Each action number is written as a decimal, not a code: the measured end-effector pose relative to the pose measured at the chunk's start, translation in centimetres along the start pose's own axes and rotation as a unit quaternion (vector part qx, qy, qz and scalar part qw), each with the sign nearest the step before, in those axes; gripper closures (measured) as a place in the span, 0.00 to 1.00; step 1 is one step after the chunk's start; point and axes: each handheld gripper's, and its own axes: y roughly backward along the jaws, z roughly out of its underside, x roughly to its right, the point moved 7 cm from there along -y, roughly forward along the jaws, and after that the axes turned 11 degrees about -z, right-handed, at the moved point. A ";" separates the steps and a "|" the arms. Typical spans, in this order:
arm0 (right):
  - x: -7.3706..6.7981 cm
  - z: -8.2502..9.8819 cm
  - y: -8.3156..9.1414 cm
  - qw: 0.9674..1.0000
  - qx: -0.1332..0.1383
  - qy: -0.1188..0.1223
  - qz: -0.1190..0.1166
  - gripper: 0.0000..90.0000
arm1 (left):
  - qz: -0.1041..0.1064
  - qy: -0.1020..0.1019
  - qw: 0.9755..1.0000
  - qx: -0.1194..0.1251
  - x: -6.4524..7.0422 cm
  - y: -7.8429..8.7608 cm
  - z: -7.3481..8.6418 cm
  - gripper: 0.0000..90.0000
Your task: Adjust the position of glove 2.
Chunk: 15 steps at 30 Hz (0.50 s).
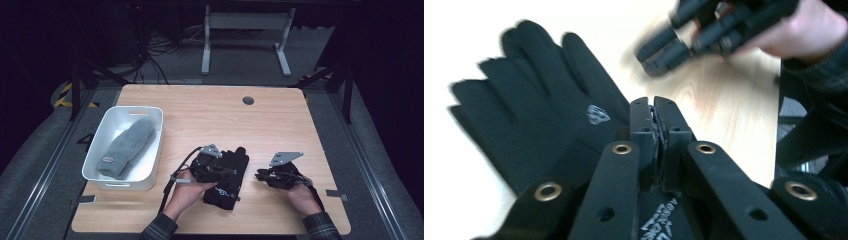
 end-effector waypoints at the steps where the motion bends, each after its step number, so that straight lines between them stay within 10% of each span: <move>1: 0.4 0.1 0.2 1.000 0.003 -0.003 0.012 0.72 | 0.000 -0.003 1.000 -0.004 0.2 -0.3 0.2 0.98; 15: 3.6 1.5 0.5 0.996 0.020 -0.048 0.069 0.35 | -0.022 -0.057 0.994 -0.087 2.3 -3.5 2.5 1.00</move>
